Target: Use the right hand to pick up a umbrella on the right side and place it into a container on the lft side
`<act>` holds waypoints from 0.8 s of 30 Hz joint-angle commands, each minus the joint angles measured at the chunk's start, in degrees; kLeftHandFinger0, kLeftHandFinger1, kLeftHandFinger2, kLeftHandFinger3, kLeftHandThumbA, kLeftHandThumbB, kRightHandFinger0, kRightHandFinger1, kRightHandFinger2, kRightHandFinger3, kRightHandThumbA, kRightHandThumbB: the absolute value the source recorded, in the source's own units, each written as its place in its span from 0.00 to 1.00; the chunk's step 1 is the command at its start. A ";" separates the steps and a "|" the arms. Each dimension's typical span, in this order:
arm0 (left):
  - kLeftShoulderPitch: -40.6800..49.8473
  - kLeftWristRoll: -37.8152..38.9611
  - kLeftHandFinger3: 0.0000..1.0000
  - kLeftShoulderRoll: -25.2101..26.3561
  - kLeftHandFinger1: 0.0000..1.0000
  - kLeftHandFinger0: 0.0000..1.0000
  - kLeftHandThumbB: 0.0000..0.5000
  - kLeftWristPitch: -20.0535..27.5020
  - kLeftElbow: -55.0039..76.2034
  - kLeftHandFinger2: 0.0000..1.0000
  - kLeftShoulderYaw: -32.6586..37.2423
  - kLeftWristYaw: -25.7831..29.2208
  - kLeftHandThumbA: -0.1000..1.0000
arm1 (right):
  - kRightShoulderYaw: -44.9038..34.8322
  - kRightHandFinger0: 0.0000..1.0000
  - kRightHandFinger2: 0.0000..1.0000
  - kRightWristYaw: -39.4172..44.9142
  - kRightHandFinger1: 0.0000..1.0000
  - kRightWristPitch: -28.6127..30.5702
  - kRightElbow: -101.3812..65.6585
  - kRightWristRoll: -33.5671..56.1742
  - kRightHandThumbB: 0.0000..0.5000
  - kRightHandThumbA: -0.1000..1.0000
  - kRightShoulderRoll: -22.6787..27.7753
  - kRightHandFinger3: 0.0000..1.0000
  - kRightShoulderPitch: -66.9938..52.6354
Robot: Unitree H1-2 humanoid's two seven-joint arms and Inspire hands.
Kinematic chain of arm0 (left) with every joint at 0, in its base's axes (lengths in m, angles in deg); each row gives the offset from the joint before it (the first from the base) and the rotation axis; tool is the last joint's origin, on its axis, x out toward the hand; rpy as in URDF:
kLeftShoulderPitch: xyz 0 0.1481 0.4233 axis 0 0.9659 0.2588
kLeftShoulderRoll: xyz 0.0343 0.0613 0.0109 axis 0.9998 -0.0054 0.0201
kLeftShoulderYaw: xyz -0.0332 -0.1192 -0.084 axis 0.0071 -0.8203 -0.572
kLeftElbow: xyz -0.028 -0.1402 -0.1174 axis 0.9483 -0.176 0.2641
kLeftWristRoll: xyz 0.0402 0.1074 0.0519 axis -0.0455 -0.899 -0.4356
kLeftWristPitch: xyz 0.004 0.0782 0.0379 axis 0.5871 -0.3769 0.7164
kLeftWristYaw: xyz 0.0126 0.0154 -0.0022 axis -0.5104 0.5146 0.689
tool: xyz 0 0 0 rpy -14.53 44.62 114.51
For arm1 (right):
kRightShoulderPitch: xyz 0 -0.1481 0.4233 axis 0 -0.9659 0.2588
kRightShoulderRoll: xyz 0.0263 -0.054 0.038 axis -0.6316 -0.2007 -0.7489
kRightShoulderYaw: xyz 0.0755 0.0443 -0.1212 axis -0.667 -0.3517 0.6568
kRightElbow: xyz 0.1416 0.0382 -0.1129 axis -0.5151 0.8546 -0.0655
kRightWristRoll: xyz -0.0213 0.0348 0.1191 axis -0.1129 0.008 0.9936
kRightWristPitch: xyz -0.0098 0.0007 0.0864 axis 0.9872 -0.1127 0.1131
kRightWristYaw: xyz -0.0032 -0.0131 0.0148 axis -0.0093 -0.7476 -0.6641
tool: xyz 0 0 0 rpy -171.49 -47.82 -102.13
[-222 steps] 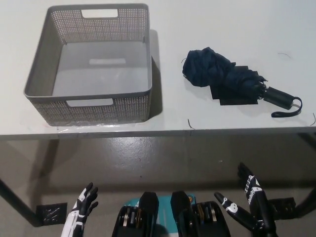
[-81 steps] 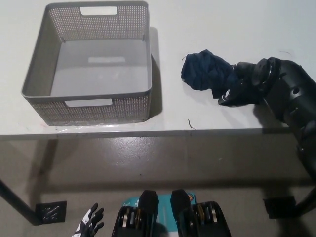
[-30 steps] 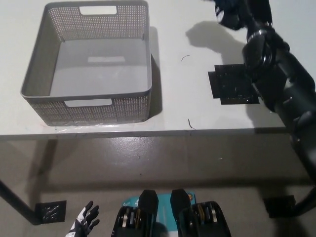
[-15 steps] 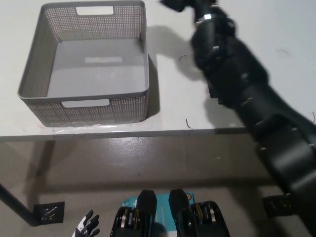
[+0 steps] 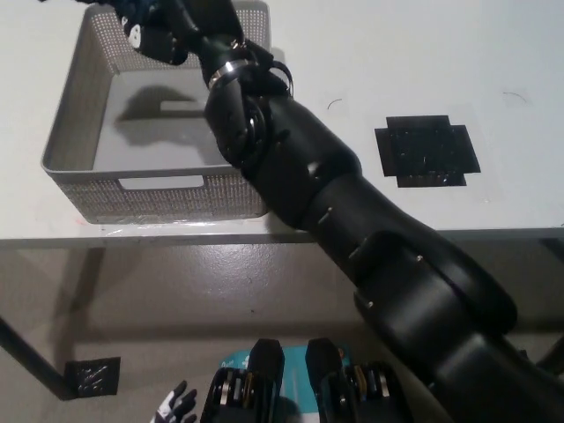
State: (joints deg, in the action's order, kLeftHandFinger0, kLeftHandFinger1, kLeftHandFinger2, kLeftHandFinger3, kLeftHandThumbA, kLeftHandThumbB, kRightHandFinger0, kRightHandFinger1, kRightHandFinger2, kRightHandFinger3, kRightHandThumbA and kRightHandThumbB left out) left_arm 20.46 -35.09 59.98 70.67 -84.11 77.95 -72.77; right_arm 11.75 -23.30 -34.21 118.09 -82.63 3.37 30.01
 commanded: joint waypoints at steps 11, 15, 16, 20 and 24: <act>2.31 -3.46 1.00 -0.65 1.00 1.00 0.32 -0.19 4.99 1.00 3.87 -0.76 1.00 | -0.21 0.17 0.43 -2.31 0.24 -1.22 6.78 0.69 0.55 0.03 -0.67 0.61 5.17; 1.71 -4.16 1.00 -0.25 1.00 1.00 0.38 -1.65 5.81 1.00 4.83 -1.25 1.00 | -2.21 1.00 1.00 9.30 1.00 -4.56 7.41 3.38 0.81 0.58 1.03 1.00 5.44; 1.38 -4.05 1.00 0.21 1.00 1.00 0.38 -1.53 5.71 1.00 5.21 -1.78 1.00 | -1.91 1.00 1.00 10.03 1.00 -4.91 7.38 3.01 0.95 0.64 1.64 1.00 5.29; 0.17 -3.09 1.00 1.07 1.00 1.00 0.43 -3.84 6.51 1.00 6.79 -3.51 1.00 | -1.86 1.00 1.00 9.96 1.00 -4.12 5.86 2.72 1.00 0.79 5.15 1.00 2.94; -0.75 -3.37 1.00 1.41 1.00 1.00 0.44 -4.06 6.02 1.00 8.35 -4.14 1.00 | -1.18 1.00 1.00 10.78 1.00 -3.68 4.01 1.97 1.00 0.88 8.01 1.00 0.95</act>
State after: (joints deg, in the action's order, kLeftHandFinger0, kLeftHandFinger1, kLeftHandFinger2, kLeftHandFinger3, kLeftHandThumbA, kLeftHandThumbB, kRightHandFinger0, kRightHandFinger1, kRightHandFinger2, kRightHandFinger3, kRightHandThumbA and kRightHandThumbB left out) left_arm 20.06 -38.12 60.89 67.89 -79.79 84.85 -74.71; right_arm 10.54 -14.96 -37.79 125.09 -81.11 8.35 29.93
